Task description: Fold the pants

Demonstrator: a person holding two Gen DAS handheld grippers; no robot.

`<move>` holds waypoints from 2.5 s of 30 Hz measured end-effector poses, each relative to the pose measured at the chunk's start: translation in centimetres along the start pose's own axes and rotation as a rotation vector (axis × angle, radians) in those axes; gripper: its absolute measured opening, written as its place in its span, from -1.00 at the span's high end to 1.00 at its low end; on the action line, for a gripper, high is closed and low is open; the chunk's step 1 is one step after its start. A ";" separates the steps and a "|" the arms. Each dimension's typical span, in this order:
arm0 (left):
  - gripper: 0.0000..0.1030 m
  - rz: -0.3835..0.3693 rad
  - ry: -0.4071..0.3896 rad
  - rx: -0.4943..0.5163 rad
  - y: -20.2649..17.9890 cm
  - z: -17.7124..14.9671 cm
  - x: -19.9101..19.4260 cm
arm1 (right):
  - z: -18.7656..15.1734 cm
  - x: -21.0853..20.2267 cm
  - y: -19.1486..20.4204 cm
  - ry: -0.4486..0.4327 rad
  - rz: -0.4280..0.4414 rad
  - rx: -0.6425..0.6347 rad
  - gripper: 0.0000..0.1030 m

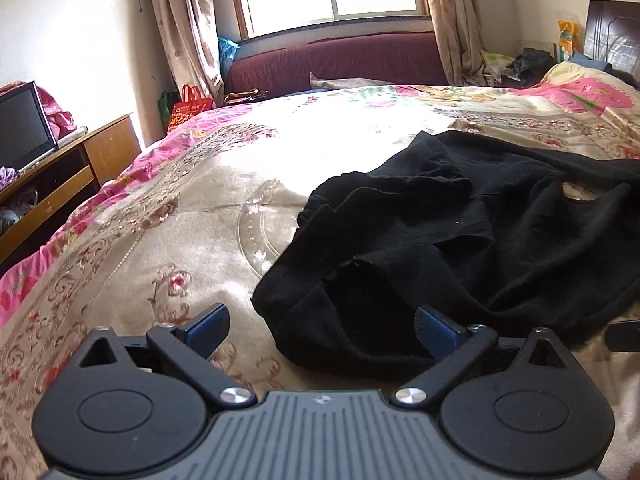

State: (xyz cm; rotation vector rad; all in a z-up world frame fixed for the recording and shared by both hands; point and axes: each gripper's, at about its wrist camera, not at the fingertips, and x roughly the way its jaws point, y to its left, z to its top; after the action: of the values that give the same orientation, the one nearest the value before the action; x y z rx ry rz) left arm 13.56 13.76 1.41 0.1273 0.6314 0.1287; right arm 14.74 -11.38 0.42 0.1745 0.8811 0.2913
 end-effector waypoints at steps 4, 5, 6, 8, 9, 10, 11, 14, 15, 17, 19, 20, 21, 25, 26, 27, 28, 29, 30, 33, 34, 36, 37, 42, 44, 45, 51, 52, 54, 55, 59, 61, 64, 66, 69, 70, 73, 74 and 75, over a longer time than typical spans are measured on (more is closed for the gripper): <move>-1.00 -0.042 -0.011 0.062 1.1 0.6 2.3 | 0.4 1.2 -1.4 0.028 0.019 0.066 -0.39; -1.00 -0.061 -0.005 0.070 1.3 0.7 2.9 | 0.4 1.5 -1.6 0.035 0.020 0.072 -0.40; -1.00 -0.084 0.007 0.080 1.5 0.8 3.6 | 0.4 1.8 -1.7 0.041 0.021 0.077 -0.40; -1.00 -0.115 0.033 0.100 1.6 0.7 5.0 | 0.6 2.2 -1.9 0.041 0.024 0.081 -0.42; -1.00 -0.127 0.050 0.114 1.4 0.5 5.6 | 0.7 2.3 -1.8 0.038 0.028 0.084 -0.42; -1.00 -0.136 0.063 0.125 1.4 0.4 6.2 | 1.0 2.5 -1.8 0.036 0.037 0.091 -0.45; -1.00 -0.148 0.077 0.135 1.5 0.3 6.7 | 1.1 2.6 -1.8 0.036 0.044 0.099 -0.47; -1.00 -0.200 0.094 0.127 1.7 0.2 6.8 | 1.3 2.7 -1.8 0.043 0.074 0.120 -0.48; -1.00 -0.211 0.086 0.121 1.8 0.2 6.4 | 1.3 2.7 -1.8 0.042 0.081 0.128 -0.48; -0.85 -0.202 0.053 0.126 1.8 0.2 5.6 | 1.5 2.8 -2.1 0.037 0.097 0.142 -0.48; -0.68 -0.196 0.040 0.134 1.8 0.2 5.3 | 1.9 3.1 -2.4 0.029 0.094 0.155 -0.46; -0.58 -0.194 0.035 0.130 1.8 0.2 5.1 | 2.1 3.2 -2.7 0.027 0.098 0.188 -0.46; -0.50 -0.193 0.031 0.128 1.9 0.3 5.0 | 2.3 3.3 -3.1 0.025 0.109 0.220 -0.46; -0.46 -0.203 0.037 0.113 2.3 0.6 5.4 | 2.7 4.0 -5.0 0.006 0.148 0.364 -0.46; -0.48 -0.202 0.043 0.114 2.3 0.6 5.8 | 2.8 4.2 -5.2 0.002 0.149 0.381 -0.46; -0.54 -0.197 0.050 0.115 2.1 0.5 6.1 | 2.9 4.6 -5.3 -0.002 0.143 0.397 -0.41; -0.57 -0.190 0.062 0.116 1.9 0.5 6.6 | 3.1 4.8 -5.5 -0.004 0.127 0.412 -0.23; -0.62 -0.171 0.080 0.121 1.6 0.5 7.2 | 3.2 4.9 -5.6 0.000 0.109 0.426 0.12; -0.56 -0.165 0.088 0.126 1.3 0.5 7.4 | 3.3 5.0 -5.8 0.013 0.092 0.442 0.32; -0.06 -0.153 0.087 0.152 1.0 0.7 6.5 | 2.9 4.7 -6.0 0.058 0.132 0.467 0.79; -0.01 -0.156 0.084 0.154 1.2 0.7 6.1 | 2.7 4.4 -5.6 0.063 0.124 0.434 0.82; 0.14 -0.171 0.077 0.135 2.4 0.5 5.4 | 2.4 3.7 -4.3 0.070 0.114 0.361 0.83; 0.15 -0.180 0.077 0.113 3.1 0.5 5.0 | 2.2 3.4 -3.6 0.077 0.122 0.340 0.83; 0.21 -0.187 0.093 0.043 6.6 -0.1 3.6 | 1.0 2.1 -0.7 0.134 0.188 0.250 0.95; 0.21 -0.180 0.094 0.054 6.9 -0.6 3.1 | 0.7 1.9 0.0 0.158 0.218 0.238 0.98; 0.21 -0.177 0.096 0.061 6.9 -0.9 2.9 | 0.6 1.8 0.3 0.164 0.219 0.228 0.98; 0.21 -0.183 0.088 0.035 7.5 -1.4 2.4 | 1.5 0.7 -3.4 0.112 0.078 0.341 0.63; 0.21 -0.184 0.085 0.026 7.6 -1.3 2.4 | 1.7 0.5 -4.8 0.086 0.062 0.389 0.35; 0.21 -0.185 0.083 0.020 7.6 -1.3 2.5 | 2.4 0.2 -7.0 0.031 0.033 0.463 0.03; 0.21 -0.185 0.083 0.020 7.5 -1.4 2.5 | 2.8 0.1 -8.1 0.006 0.025 0.489 0.00; 0.21 -0.186 0.091 0.007 7.6 -1.7 2.8 | 4.2 2.2 -10.8 -0.007 -0.003 0.590 -0.09; 0.21 -0.185 0.094 -0.001 7.6 -1.7 3.0 | 4.7 3.8 -11.8 0.008 0.000 0.640 -0.10; 0.21 -0.192 0.100 -0.014 7.9 -1.5 2.9 | 5.0 4.8 -11.9 -0.006 0.031 0.664 0.68; 0.21 -0.197 0.098 -0.022 8.5 -1.3 2.7 | 5.0 4.4 -11.2 0.017 0.095 0.642 0.91; 0.21 -0.179 0.090 -0.017 9.4 -1.1 2.0 | 4.7 2.4 -8.4 0.040 0.130 0.493 0.92; 0.21 -0.170 0.090 -0.013 9.7 -1.2 1.8 | 4.3 1.7 -7.9 0.052 0.150 0.470 0.97; 0.21 -0.154 0.098 -0.006 10.6 -1.8 1.0 | 3.3 0.8 -7.7 0.090 0.146 0.469 0.98; 0.21 -0.148 0.102 -0.001 10.6 -2.0 0.8 | 3.0 0.6 -7.8 0.087 0.117 0.449 0.91; 0.21 -0.142 0.105 0.005 10.6 -2.4 0.6 | 2.9 0.3 -8.0 0.083 0.083 0.431 0.85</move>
State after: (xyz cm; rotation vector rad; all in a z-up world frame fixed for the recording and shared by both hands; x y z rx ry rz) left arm 11.74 24.50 0.88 0.0805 0.7432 -0.0038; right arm 18.59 -18.93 -0.14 0.6035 1.0129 0.1833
